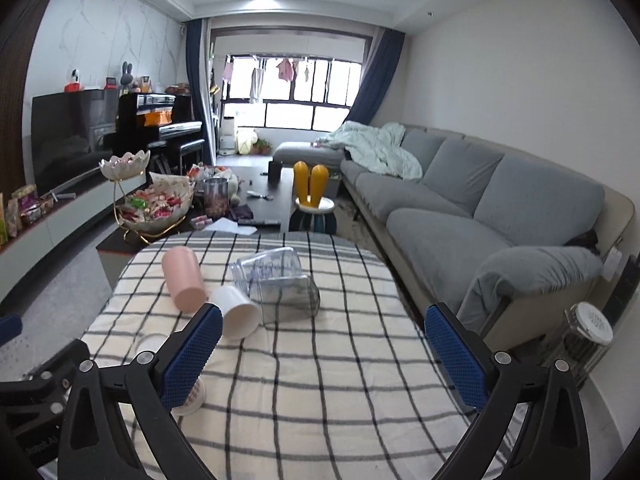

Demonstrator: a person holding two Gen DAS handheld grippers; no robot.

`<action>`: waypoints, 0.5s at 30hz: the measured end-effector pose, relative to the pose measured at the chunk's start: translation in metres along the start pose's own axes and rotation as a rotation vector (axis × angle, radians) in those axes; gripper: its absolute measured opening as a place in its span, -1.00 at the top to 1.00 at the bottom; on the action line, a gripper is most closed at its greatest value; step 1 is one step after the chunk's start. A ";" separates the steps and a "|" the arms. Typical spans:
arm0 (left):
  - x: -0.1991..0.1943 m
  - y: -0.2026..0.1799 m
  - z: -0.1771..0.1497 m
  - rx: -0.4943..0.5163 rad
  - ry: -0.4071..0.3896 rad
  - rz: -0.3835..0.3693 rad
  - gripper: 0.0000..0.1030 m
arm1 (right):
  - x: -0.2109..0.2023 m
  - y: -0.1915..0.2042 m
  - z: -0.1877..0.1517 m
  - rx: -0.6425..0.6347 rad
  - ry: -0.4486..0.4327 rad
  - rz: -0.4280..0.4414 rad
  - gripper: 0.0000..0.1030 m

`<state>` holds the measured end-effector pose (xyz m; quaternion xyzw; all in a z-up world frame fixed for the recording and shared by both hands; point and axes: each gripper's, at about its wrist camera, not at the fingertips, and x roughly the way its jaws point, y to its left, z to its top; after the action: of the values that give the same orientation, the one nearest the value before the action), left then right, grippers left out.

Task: Flip cup upside down

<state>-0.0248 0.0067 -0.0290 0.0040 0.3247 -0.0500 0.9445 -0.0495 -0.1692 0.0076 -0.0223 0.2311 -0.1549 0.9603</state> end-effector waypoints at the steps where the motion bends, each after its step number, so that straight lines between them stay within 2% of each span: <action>1: 0.001 0.000 -0.001 -0.003 -0.002 0.001 -0.94 | 0.000 0.000 -0.001 0.001 0.002 0.002 -0.97; 15: 0.005 0.007 -0.009 -0.029 -0.016 0.040 -1.00 | 0.003 -0.002 -0.008 0.004 0.029 0.026 -0.97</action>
<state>-0.0254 0.0132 -0.0394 -0.0037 0.3177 -0.0266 0.9478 -0.0511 -0.1716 -0.0003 -0.0151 0.2447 -0.1433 0.9588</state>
